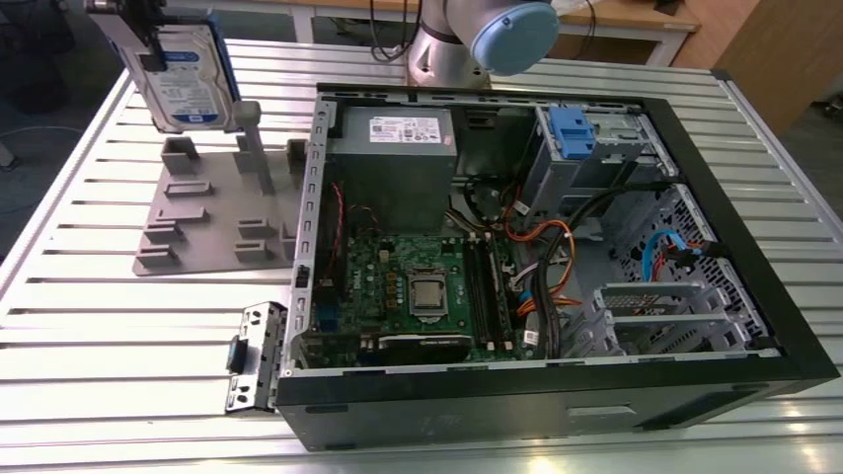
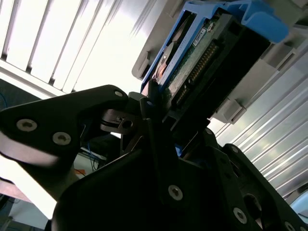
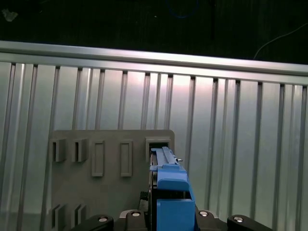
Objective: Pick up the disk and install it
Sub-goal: 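Pick up the disk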
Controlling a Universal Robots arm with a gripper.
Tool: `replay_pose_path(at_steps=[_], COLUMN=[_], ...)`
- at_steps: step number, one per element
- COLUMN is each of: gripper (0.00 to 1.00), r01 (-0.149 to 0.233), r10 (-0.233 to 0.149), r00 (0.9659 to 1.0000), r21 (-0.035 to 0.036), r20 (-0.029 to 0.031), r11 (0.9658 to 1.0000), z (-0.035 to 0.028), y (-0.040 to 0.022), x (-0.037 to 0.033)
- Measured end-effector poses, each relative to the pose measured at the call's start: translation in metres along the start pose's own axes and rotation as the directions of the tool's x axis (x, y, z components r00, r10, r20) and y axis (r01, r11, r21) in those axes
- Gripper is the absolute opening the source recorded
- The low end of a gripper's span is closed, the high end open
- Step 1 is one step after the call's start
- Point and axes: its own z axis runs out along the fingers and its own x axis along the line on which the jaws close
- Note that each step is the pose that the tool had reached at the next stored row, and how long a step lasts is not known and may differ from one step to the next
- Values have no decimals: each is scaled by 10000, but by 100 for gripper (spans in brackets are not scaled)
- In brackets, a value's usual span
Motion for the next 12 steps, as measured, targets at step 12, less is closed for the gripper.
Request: replay_pose_path(at_steps=[12], gripper=[36], r01=[0], r10=[0], r00=[10000], r21=[0], r20=[0], r11=[10000], z=[-92], y=[1], x=[-1])
